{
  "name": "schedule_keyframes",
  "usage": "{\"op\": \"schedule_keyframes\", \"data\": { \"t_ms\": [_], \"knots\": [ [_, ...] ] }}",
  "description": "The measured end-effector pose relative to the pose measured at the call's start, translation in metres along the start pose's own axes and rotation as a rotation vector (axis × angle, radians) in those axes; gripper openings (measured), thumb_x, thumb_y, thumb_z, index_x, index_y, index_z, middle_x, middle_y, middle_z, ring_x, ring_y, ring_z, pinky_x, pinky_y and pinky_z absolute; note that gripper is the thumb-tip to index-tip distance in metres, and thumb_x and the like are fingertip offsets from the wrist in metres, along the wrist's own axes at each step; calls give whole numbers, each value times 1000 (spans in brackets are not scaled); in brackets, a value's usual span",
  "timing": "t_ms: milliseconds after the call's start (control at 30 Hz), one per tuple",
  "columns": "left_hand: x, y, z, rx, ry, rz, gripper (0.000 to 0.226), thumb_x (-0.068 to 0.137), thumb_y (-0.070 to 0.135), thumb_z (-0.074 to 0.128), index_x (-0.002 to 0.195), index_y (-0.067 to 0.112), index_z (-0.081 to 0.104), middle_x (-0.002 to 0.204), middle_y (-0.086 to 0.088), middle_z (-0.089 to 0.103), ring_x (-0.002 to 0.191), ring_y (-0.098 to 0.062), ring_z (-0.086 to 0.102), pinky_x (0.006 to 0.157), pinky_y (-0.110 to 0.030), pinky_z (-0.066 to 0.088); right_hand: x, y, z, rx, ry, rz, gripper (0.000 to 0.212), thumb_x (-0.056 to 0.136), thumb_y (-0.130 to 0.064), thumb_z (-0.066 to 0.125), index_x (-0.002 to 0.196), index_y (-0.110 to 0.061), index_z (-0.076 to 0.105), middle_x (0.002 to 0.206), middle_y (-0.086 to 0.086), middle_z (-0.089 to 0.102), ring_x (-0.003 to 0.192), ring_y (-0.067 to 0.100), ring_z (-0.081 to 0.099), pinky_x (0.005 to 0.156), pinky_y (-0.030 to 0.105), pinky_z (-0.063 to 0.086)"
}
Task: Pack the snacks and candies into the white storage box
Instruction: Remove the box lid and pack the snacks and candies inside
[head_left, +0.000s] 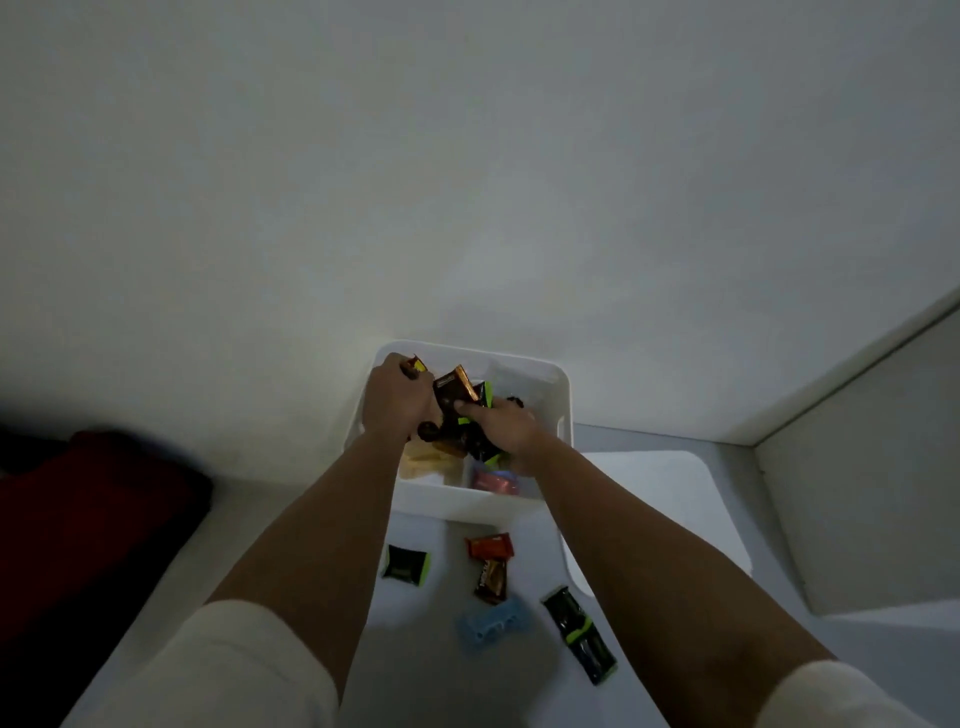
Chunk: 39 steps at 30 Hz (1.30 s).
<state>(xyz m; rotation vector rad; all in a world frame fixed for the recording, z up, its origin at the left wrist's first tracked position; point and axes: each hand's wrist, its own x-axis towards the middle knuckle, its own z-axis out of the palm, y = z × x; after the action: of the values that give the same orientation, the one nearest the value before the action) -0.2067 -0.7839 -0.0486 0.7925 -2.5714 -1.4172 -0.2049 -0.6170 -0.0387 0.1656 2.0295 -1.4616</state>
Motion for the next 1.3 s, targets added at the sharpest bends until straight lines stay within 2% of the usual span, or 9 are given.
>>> {"op": "schedule_keyframes", "data": {
  "t_ms": [67,167,333,567,800,1000,1100,1200,1300],
  "knots": [
    [16,-11,2,40,-33,-3,19,87,25,55,102,14,60,91,-4,65,78,-22,59,65,-31,45,10,2,12,87,-89,115,23,100,-31,60,104,-9,66,88,10,73,63,13,73,61,25,60],
    [27,-25,6,105,-165,-45,33,81,35,57,107,13,61,95,-5,67,84,-24,63,67,-29,45,25,14,30,107,-112,214,31,99,-30,60,118,-5,63,111,21,72,85,28,70,80,42,59],
    [26,-38,12,219,-373,-78,31,88,37,52,88,12,69,98,-14,72,90,-30,66,80,-34,51,33,12,43,-62,-56,198,28,100,-27,56,117,-6,63,104,14,67,95,30,68,88,47,59],
    [-10,-27,1,222,-258,-61,34,86,40,50,96,13,69,97,-8,72,88,-28,66,77,-34,48,10,9,13,-2,114,-18,20,98,-17,57,114,-11,67,104,10,68,87,24,68,67,33,58],
    [-85,-27,-8,123,28,188,19,96,37,53,99,25,67,89,7,69,84,-18,63,79,-33,51,-40,38,-41,5,512,-391,17,96,-12,58,100,-21,72,96,2,74,90,19,72,82,32,60],
    [-154,-98,14,163,-25,445,17,95,25,60,81,15,64,68,0,66,64,-19,63,63,-40,55,-94,114,-71,54,746,-335,18,94,-13,54,99,-20,71,87,-1,73,83,17,70,78,32,57],
    [-179,-140,22,344,-133,388,24,90,38,57,95,16,67,90,-5,68,85,-26,67,77,-42,56,-114,172,-71,-56,702,-284,17,94,-14,56,99,-22,70,90,-6,72,83,12,67,77,30,53],
    [-189,-169,32,488,-299,64,93,78,57,76,153,22,35,159,-14,32,145,-37,32,114,-50,33,-123,229,-61,-280,559,-201,18,96,-24,58,112,-26,65,100,-5,67,93,15,64,83,34,53],
    [-186,-186,44,664,-424,-73,140,58,86,68,158,32,-14,166,-8,-23,153,-38,-14,121,-60,6,-124,274,-46,-600,363,-167,44,97,-38,55,140,-29,48,135,3,53,121,23,52,97,42,50]
  ]
}}
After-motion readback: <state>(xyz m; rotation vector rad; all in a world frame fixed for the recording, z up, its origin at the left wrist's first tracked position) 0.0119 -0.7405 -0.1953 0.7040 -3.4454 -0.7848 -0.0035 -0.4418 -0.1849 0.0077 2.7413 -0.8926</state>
